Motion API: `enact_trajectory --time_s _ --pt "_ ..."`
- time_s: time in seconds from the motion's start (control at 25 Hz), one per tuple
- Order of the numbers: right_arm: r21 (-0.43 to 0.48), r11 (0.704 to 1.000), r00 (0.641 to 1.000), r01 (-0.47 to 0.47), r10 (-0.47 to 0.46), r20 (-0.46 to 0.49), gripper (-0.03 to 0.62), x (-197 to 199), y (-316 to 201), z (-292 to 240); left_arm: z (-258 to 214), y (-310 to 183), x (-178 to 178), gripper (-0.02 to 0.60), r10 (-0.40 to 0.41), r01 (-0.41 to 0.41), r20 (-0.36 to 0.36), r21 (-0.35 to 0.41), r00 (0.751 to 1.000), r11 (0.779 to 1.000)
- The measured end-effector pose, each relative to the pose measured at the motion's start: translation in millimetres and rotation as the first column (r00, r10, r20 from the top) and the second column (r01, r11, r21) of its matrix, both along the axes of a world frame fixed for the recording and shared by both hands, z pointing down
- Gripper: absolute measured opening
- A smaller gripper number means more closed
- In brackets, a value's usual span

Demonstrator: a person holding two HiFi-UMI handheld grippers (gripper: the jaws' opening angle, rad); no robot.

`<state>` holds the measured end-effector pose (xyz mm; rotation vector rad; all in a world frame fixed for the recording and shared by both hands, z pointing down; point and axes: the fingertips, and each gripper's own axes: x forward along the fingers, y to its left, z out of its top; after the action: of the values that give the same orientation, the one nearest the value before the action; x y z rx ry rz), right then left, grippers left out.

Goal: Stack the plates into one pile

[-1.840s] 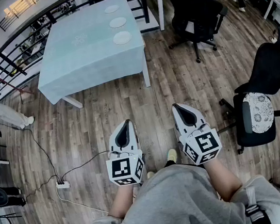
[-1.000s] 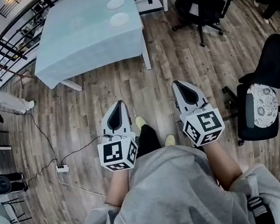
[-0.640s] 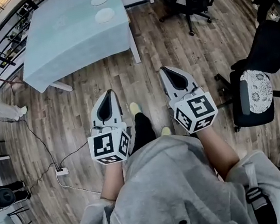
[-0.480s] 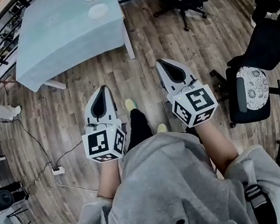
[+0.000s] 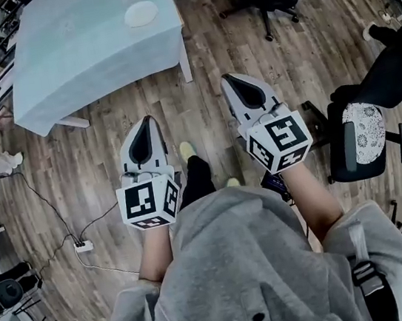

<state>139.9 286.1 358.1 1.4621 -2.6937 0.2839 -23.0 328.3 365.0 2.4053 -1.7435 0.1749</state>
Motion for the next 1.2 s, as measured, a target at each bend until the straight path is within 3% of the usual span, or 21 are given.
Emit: enact_trajectory --time_s 0.56,1.2 --pt "-0.05 0.999 1.0 0.007 -0.008 -0.025 0.026 -49 -93 8 6 -99 -42 0.017 0.017 -0.018 -0.018 -0.049 1.0 0.999" --pt "-0.009 0.999 0.998 -0.047 0.046 -0.044 0.026 -100 -151 2 10 -167 -90 0.017 0.086 -0.088 -0.051 -0.044 0.995 0.995"
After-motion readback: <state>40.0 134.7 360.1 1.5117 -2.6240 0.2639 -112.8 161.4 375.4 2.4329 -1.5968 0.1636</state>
